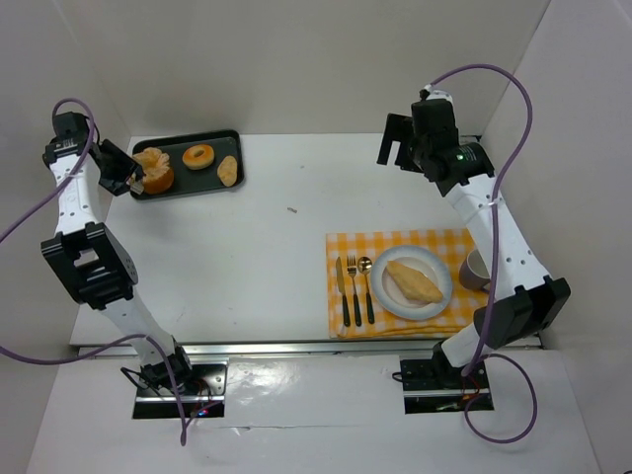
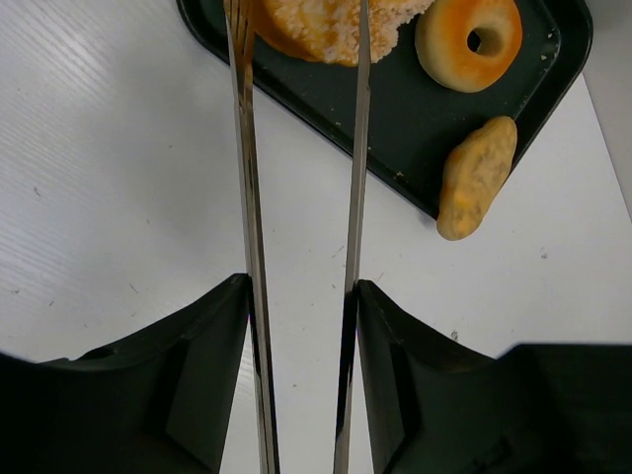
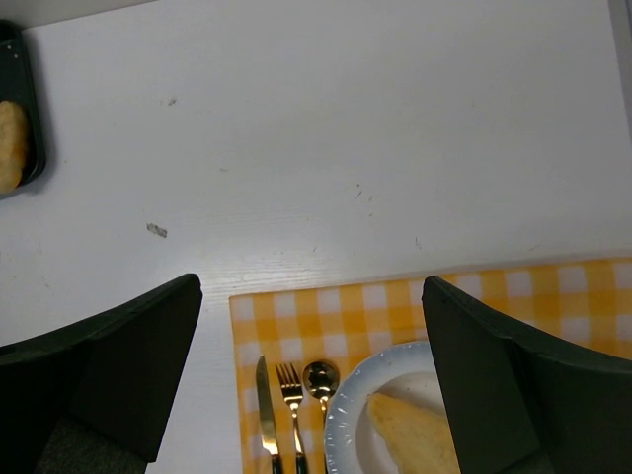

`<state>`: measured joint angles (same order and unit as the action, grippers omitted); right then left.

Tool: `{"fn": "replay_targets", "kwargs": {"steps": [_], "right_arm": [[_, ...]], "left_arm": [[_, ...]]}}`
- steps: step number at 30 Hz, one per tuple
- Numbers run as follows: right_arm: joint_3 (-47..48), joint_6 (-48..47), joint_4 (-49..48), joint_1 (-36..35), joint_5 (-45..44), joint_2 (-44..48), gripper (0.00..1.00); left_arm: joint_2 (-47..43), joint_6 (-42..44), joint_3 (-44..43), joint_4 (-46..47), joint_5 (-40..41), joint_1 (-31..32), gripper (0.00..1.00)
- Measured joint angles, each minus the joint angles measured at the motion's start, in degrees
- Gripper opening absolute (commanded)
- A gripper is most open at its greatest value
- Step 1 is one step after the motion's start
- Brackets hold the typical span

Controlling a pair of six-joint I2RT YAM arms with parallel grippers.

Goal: Place the bread

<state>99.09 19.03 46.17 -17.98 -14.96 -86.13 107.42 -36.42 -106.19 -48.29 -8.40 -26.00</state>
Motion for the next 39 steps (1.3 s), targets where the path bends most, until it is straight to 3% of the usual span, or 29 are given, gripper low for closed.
{"fn": "replay_targets", "kwargs": {"steps": [31,35,39], "right_arm": [[0.4,0.6,-0.3,0.0,2.1,-1.9,1.00],[0.4,0.7,-0.3,0.0,2.1,-1.9,1.00],[0.4,0.9,-0.3,0.0,2.1,-1.9,1.00]], "left_arm": [[3.2,0.1,-0.1,0.8,-4.0,-2.4,0.60],[3.3,0.2,-0.1,1.2,-4.6,-3.7,0.52],[4.2,0.3,-0.1,1.6,-5.7,-3.9,0.36]]}}
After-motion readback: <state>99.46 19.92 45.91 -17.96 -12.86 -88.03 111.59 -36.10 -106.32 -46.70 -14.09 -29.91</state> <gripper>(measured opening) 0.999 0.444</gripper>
